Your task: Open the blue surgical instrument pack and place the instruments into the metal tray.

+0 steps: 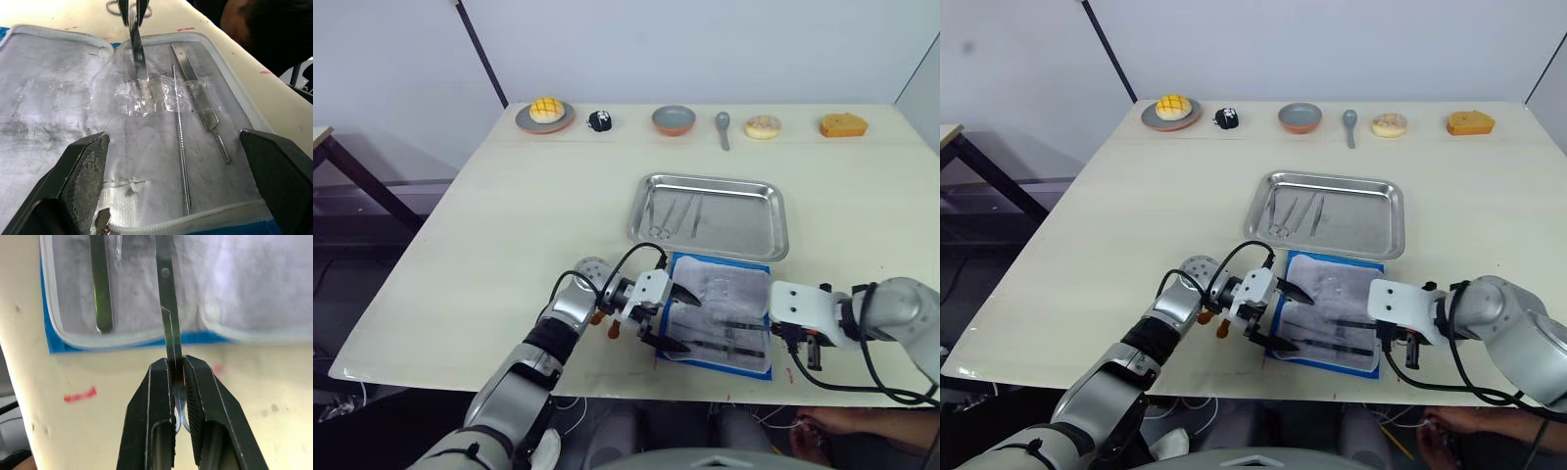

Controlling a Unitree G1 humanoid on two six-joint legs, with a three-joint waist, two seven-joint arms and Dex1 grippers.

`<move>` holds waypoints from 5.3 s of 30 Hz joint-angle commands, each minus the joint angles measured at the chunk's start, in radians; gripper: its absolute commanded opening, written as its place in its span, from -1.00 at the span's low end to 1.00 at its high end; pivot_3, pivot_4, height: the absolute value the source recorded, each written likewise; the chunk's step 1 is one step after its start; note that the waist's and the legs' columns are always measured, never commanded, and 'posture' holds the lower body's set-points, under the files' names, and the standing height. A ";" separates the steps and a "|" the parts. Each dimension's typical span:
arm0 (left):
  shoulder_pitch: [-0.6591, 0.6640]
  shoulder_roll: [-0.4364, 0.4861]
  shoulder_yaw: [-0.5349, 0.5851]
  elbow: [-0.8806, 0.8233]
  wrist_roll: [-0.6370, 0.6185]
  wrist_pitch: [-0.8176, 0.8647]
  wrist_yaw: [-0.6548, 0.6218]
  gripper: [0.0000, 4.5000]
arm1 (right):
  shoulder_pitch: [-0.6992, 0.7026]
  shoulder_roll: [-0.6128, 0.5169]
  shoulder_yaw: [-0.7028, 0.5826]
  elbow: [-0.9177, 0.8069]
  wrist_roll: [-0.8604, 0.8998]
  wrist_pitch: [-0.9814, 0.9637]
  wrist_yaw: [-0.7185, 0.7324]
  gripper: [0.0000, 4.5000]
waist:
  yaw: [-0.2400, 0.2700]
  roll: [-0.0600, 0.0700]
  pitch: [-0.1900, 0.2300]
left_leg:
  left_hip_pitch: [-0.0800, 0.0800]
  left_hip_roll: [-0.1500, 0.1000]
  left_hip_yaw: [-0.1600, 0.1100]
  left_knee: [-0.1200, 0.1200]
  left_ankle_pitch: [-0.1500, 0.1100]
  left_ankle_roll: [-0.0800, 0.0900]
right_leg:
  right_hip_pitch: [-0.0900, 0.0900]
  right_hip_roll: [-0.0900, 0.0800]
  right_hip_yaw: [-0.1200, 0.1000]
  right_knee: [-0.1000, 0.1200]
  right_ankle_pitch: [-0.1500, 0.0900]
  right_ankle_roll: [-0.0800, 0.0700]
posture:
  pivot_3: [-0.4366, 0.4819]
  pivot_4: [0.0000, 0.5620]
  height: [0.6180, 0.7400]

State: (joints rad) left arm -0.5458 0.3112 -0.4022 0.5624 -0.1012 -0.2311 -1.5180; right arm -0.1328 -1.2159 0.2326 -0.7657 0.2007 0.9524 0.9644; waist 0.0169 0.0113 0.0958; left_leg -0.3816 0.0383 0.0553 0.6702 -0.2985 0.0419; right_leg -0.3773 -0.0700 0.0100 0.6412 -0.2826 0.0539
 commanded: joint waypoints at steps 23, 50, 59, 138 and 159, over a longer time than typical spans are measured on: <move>0.083 -0.018 -0.047 0.132 0.063 0.059 0.003 1.00 | -0.162 0.504 -0.458 0.089 0.266 0.328 -0.351 -0.99 | -0.004 -0.001 0.001 | -0.001 -0.002 -0.007 0.000 0.000 0.000 | 0.003 0.001 -0.004 0.000 -0.001 0.002 | -0.05 -0.47 0.87; 0.095 -0.005 -0.041 0.107 0.063 0.065 0.004 1.00 | -0.526 1.158 -0.328 0.582 -0.019 0.387 -0.974 -0.99 | -0.009 0.007 0.000 | -0.001 -0.002 -0.008 -0.001 0.001 0.001 | 0.001 0.001 -0.006 0.002 -0.001 0.002 | -0.05 -0.47 0.87; 0.100 -0.003 -0.040 0.091 0.059 0.076 0.001 1.00 | -0.577 1.217 -0.383 0.734 -0.046 0.309 -1.022 -0.99 | -0.011 0.009 0.000 | -0.001 -0.002 -0.008 -0.001 0.001 0.001 | 0.001 0.001 -0.006 0.002 -0.001 0.003 | -0.05 -0.47 0.87; 0.049 0.012 -0.025 0.173 0.072 0.008 -0.044 1.00 | 0.379 0.462 -0.397 0.206 0.188 -0.677 0.090 0.98 | -0.004 -0.001 0.007 | 0.001 0.000 -0.010 -0.005 0.001 0.001 | 0.001 0.000 -0.003 -0.001 -0.001 0.002 | -0.05 -0.47 0.87; 0.045 0.021 -0.029 0.162 0.068 0.016 -0.044 1.00 | 0.216 0.519 -0.101 0.447 -0.054 -0.781 -0.035 0.98 | -0.003 -0.003 0.009 | 0.000 0.000 -0.010 -0.004 0.001 0.001 | 0.001 -0.001 -0.003 -0.001 -0.001 0.000 | -0.05 -0.47 0.87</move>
State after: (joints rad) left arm -0.5666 0.3048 -0.3783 0.6070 -0.1023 -0.2524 -1.5557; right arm 0.0905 -0.6889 0.1223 -0.3302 0.1619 0.1894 0.9303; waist 0.0138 0.0080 0.1047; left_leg -0.3811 0.0381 0.0449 0.6659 -0.2977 0.0429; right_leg -0.3767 -0.0708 0.0064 0.6399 -0.2833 0.0543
